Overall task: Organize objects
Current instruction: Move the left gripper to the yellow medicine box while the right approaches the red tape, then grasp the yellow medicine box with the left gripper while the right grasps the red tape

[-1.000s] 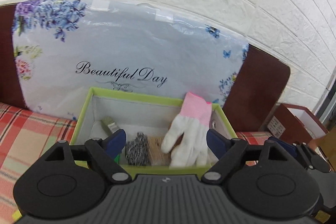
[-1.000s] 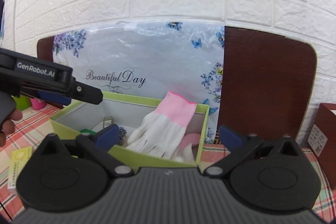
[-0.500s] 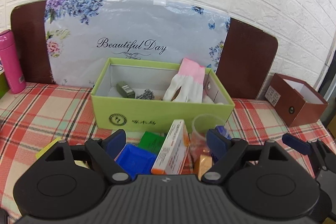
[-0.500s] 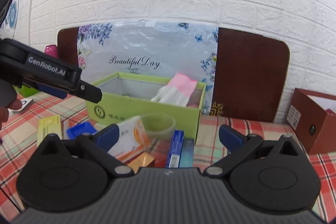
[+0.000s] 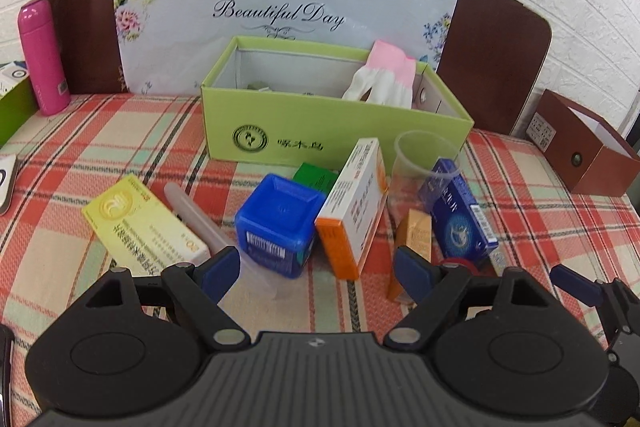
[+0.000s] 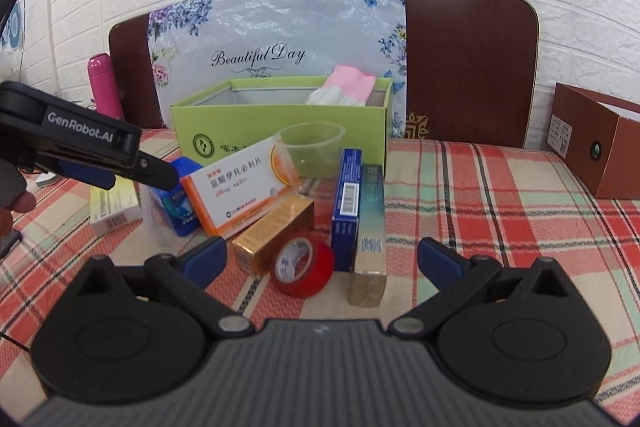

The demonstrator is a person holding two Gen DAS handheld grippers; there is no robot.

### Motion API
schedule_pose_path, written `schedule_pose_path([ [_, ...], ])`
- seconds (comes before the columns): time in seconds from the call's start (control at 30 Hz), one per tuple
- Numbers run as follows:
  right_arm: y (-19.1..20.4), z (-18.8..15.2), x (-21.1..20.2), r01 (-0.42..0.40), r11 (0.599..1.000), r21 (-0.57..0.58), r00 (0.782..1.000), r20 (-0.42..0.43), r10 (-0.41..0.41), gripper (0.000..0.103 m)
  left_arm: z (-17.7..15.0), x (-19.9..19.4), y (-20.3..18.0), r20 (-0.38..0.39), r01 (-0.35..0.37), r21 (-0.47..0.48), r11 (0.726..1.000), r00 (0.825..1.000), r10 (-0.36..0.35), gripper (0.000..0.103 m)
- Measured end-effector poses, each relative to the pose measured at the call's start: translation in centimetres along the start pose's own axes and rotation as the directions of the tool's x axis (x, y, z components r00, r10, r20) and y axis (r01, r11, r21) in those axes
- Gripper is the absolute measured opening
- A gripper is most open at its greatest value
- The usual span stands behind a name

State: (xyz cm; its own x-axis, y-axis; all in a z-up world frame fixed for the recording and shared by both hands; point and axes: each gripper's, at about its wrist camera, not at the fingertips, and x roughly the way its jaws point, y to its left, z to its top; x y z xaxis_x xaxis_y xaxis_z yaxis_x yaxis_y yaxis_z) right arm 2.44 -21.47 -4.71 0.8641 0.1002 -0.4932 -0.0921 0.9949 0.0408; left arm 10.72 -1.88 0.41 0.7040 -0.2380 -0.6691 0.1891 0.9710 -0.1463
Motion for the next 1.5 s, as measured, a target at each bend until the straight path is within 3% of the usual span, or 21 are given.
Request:
schedule_pose_path([
  [0.13,0.2,-0.6,0.1,0.005,1.000,-0.002,1.000,-0.023,-0.005,0.103,-1.2,-0.1,1.2,-0.009,-0.010,-0.030,1.000,1.000,0.010,0.087],
  [0.23,0.7,-1.2,0.1,-0.001,0.999,-0.043,1.000,-0.021,0.000,0.103,-2.0,-0.3,3.6,-0.007,-0.057,-0.104,0.993,0.998,0.057,0.087],
  [0.37,1.3,-1.6,0.4,-0.029,0.999,-0.045,0.999,-0.035,0.027,0.103,-2.4,0.2,7.5,-0.047,-0.176,-0.222,0.959,0.984,0.170,0.087],
  [0.5,1.8,-1.7,0.8,-0.042,0.998,-0.044,0.998,-0.047,0.040,0.103,-1.4,1.5,10.1,-0.057,-0.229,-0.294,0.928,0.973,0.222,0.087],
  [0.73,2.2,-1.9,0.5,-0.041,0.998,-0.053,0.998,-0.047,0.039,0.103,1.1,6.5,12.8,-0.105,-0.254,-0.371,0.893,0.967,0.231,0.089],
  [0.8,2.0,-1.9,0.4,-0.038,0.998,-0.041,0.998,-0.048,0.036,0.103,1.4,7.2,12.9,-0.086,-0.259,-0.364,0.895,0.966,0.244,0.090],
  [0.97,1.8,-2.0,0.9,-0.033,0.999,-0.024,0.997,-0.065,0.031,0.103,2.1,8.6,11.9,-0.102,-0.303,-0.224,0.926,0.952,0.287,0.091],
  [1.13,2.0,-2.0,1.7,-0.071,0.997,0.003,0.993,-0.098,0.071,0.103,0.3,6.7,11.5,-0.079,-0.195,-0.114,0.974,0.979,0.186,0.081],
  [1.3,2.2,-1.6,4.0,-0.056,0.998,0.038,0.988,-0.139,0.061,0.086,-2.7,3.7,10.6,-0.102,-0.065,0.030,0.997,0.993,0.067,0.080],
  [1.4,2.3,-1.5,5.5,-0.019,0.998,0.052,0.991,-0.133,0.026,0.074,-4.0,2.3,10.7,-0.109,-0.084,0.013,0.996,0.990,0.085,0.081],
  [1.5,2.2,-1.8,6.5,0.027,0.998,0.059,0.990,-0.137,-0.019,0.048,-4.5,1.5,11.1,-0.117,-0.103,-0.043,0.994,0.988,0.097,0.081],
])
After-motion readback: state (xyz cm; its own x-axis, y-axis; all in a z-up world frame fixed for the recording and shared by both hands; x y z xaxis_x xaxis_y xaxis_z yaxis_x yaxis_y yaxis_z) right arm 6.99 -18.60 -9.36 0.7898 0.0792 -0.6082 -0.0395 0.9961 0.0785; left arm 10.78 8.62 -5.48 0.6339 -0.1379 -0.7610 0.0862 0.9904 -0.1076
